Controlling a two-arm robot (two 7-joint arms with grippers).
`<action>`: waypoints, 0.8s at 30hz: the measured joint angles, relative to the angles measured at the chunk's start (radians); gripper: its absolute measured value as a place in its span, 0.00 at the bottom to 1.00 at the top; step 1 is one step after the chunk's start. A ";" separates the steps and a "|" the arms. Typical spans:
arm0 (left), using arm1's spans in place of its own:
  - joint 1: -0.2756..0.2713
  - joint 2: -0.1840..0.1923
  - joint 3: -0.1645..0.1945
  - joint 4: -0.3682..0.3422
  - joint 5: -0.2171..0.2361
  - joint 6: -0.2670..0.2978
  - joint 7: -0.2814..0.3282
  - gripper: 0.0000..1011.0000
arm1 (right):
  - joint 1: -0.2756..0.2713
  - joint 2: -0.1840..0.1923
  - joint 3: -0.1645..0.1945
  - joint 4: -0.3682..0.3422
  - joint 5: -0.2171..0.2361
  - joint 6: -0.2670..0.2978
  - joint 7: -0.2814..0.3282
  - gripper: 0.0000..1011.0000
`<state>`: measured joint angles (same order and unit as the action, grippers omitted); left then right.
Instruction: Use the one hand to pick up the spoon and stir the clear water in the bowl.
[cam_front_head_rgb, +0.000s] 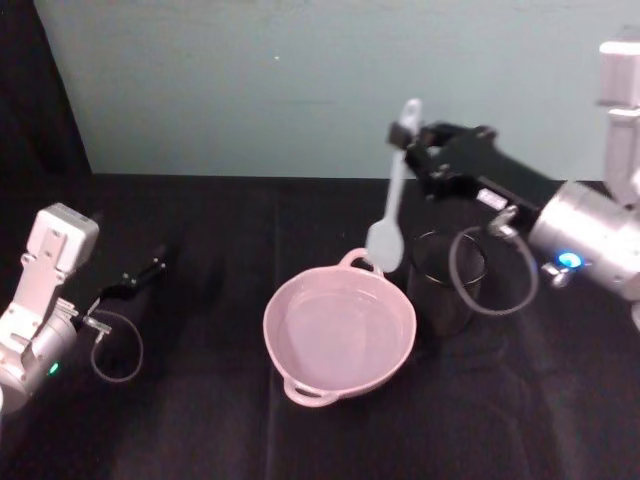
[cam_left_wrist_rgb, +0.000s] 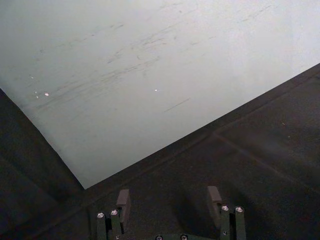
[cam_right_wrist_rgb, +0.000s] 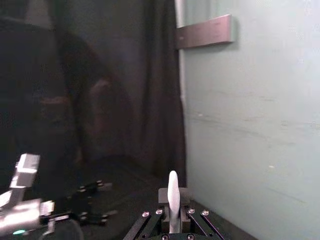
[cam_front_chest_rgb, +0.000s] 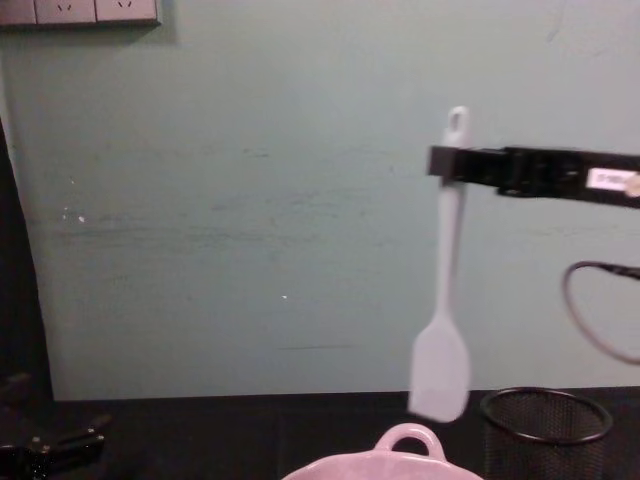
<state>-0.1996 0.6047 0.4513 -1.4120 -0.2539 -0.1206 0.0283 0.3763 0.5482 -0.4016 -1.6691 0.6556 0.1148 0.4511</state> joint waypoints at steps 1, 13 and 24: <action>0.000 0.000 0.000 0.000 0.000 0.000 0.000 0.99 | 0.003 -0.005 -0.008 0.000 -0.004 0.001 0.003 0.11; 0.000 0.000 0.000 0.000 0.000 0.000 0.000 0.99 | 0.007 -0.071 -0.117 0.070 -0.126 -0.066 0.028 0.11; 0.000 0.000 0.000 0.000 0.000 0.000 0.000 0.99 | -0.036 -0.117 -0.120 0.150 -0.157 -0.153 0.067 0.11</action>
<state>-0.1996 0.6047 0.4514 -1.4120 -0.2539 -0.1205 0.0283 0.3408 0.4312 -0.5216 -1.5195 0.4987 -0.0381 0.5179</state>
